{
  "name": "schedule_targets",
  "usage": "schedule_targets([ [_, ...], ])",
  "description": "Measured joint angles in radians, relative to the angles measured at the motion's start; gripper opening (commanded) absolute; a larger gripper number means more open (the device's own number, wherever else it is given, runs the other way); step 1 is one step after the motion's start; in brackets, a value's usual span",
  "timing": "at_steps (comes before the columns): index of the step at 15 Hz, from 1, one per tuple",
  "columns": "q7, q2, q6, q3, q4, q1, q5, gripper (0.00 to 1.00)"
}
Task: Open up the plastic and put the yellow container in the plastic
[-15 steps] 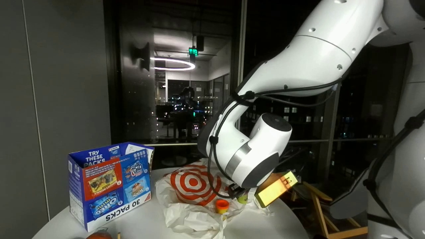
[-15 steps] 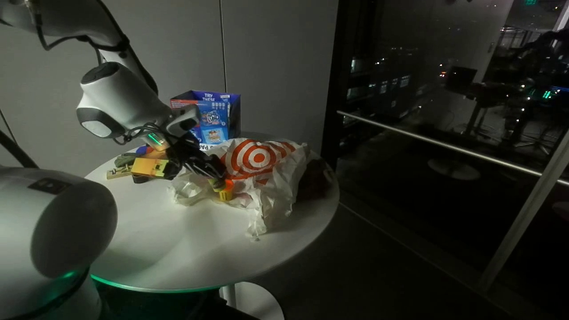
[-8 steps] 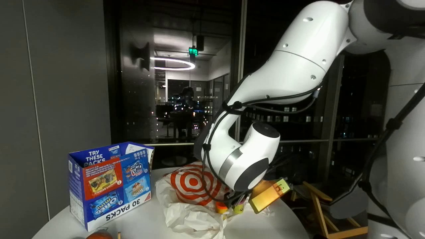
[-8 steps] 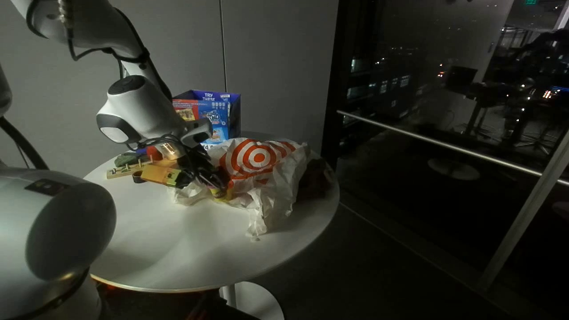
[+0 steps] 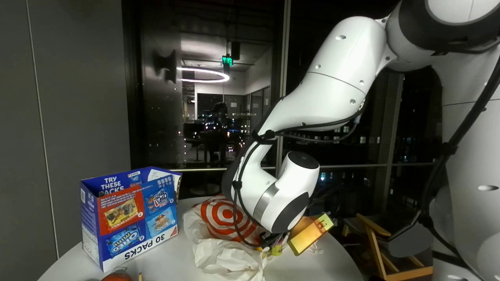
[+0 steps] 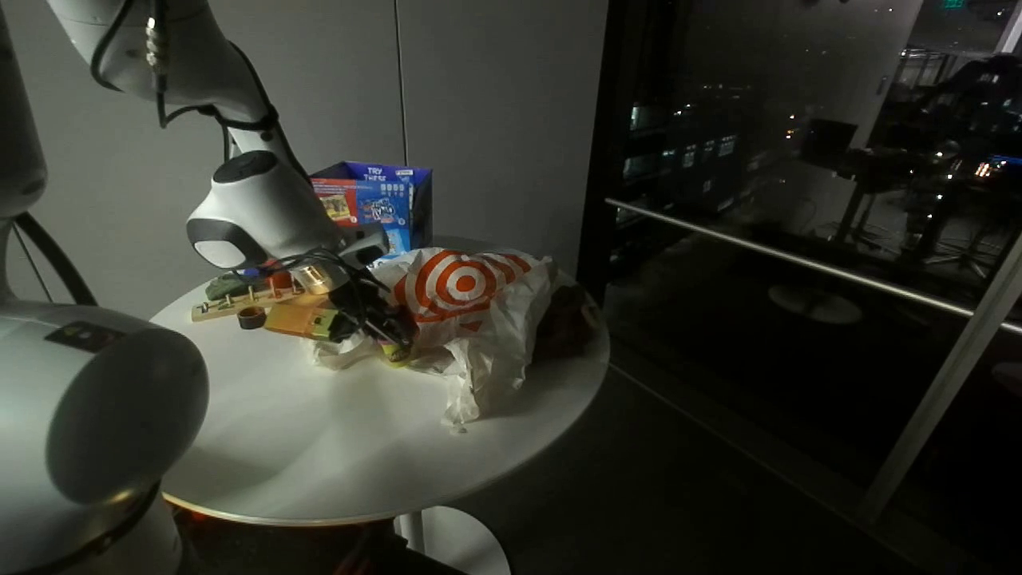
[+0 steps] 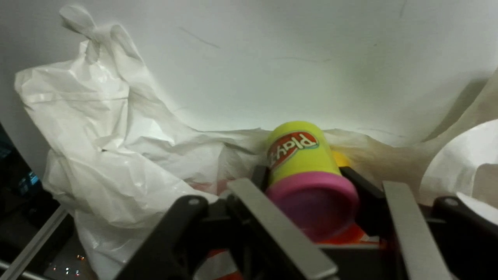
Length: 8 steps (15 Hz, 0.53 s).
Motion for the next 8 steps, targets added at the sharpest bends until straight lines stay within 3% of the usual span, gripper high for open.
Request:
schedule_targets([
  [8,0.087,0.036,0.076,-0.001,0.007,0.004,-0.123,0.25],
])
